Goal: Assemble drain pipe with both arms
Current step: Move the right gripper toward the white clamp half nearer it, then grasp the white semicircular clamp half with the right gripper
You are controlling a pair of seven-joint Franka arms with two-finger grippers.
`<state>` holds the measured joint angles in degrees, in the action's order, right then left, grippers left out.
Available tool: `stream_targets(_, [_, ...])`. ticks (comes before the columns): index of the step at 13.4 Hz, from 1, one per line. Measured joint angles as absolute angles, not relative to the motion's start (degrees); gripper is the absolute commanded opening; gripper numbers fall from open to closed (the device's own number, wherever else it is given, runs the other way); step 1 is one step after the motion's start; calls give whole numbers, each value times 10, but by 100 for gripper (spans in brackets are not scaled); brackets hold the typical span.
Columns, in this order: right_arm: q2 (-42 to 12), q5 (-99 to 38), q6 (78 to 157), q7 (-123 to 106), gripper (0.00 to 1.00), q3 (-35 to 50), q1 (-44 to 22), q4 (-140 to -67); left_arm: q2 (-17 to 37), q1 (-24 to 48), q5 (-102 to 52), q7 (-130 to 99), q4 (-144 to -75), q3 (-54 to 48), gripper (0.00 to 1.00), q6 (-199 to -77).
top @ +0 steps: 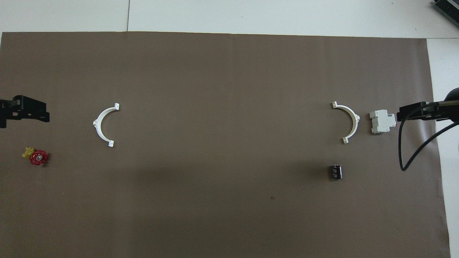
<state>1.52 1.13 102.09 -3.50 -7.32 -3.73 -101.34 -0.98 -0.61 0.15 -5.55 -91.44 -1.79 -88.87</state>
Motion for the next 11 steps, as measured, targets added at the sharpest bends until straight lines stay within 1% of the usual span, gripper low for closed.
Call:
stream_targets(2, [-6, 11, 1113, -75, 100, -73, -39, -1069, -11, -6, 2, -56, -914, -18, 100, -889])
stream_targets(4, [-49, 7, 1208, -121, 100, -73, -39, -1114, -11, -6, 2, -56, -914, -18, 100, -889])
stream_targets(6, [-103, -20, 1278, -172, 100, -73, -39, -1131, -11, -6, 2, -56, -914, -18, 100, -889])
stream_targets(8, [-145, -47, 1325, -236, 99, -74, -39, -1135, -11, -6, 2, -56, -914, -18, 100, -889])
stream_targets(11, [-168, -58, 1365, -289, 95, -76, -33, -1147, -11, -6, 2, -56, -914, -18, 100, -889])
